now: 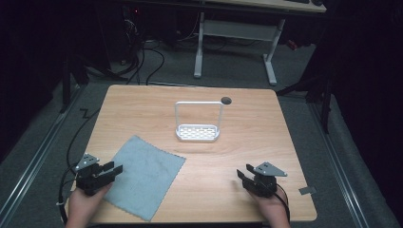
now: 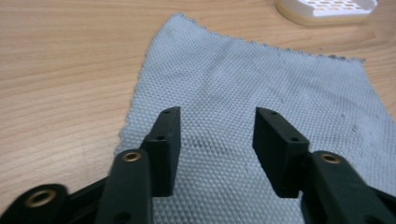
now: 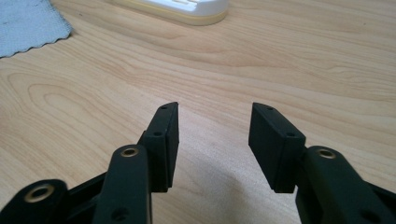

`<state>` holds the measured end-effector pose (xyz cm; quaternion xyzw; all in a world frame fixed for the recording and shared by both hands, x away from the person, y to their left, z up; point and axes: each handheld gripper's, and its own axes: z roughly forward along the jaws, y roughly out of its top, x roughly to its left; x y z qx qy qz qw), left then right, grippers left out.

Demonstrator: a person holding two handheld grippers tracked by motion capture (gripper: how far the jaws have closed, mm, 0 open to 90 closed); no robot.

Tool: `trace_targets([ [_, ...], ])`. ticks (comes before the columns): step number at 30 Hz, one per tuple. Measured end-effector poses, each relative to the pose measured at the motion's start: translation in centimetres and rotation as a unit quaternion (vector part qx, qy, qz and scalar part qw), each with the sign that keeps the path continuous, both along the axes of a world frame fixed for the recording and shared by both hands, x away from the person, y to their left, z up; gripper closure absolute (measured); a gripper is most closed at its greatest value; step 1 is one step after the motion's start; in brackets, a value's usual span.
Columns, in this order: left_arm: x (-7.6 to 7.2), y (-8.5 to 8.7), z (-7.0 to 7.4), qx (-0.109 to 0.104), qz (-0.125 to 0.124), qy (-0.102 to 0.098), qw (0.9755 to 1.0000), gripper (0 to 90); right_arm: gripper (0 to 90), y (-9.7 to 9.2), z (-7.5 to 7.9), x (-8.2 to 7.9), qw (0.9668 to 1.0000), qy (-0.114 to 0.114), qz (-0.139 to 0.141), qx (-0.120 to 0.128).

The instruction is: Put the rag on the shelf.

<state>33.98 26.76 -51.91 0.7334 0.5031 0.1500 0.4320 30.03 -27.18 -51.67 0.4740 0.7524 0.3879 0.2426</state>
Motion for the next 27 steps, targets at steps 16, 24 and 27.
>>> trace_targets([
  [16,-0.5,-0.9,-0.4,0.08,-0.032,0.04,0.9955,90.0,61.7,0.6,0.9,0.4,0.9997,-0.015,0.014,0.015],
  [24,-1.8,-1.9,-0.7,0.093,-0.059,0.044,0.993,90.0,64.8,2.3,0.8,1.0,0.9991,-0.013,0.037,0.017],
  [27,-2.8,-3.2,-0.7,0.088,-0.087,0.045,0.9913,90.0,65.3,2.9,0.7,1.5,0.9986,-0.012,0.047,0.021],
])
